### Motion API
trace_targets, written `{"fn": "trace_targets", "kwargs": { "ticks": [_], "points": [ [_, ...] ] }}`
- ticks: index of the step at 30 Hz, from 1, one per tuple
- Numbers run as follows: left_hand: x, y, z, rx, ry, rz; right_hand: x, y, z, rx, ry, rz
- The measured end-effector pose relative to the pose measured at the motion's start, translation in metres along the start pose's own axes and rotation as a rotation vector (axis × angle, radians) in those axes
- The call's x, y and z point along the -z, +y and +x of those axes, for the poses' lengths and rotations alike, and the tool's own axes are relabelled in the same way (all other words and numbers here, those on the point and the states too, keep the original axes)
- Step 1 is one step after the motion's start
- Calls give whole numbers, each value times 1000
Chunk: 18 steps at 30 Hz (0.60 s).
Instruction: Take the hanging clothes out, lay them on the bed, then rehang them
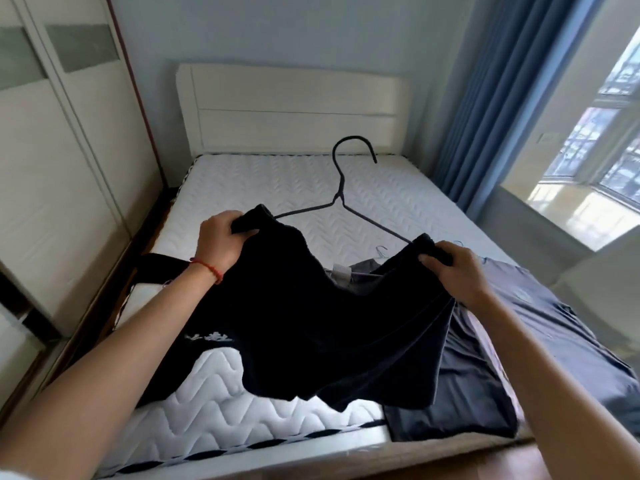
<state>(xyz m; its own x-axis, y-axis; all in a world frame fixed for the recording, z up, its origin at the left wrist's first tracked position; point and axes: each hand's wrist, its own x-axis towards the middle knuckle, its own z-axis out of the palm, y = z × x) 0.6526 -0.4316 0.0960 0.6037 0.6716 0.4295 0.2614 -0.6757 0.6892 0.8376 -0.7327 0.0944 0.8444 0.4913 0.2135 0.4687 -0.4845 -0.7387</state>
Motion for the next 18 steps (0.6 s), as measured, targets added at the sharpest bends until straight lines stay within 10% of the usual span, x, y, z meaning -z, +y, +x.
{"fn": "trace_targets", "kwargs": {
  "ticks": [18],
  "points": [
    [-152,-123,26,430,-445,-145,-53,131,74,-278,21,-84]
  ]
}}
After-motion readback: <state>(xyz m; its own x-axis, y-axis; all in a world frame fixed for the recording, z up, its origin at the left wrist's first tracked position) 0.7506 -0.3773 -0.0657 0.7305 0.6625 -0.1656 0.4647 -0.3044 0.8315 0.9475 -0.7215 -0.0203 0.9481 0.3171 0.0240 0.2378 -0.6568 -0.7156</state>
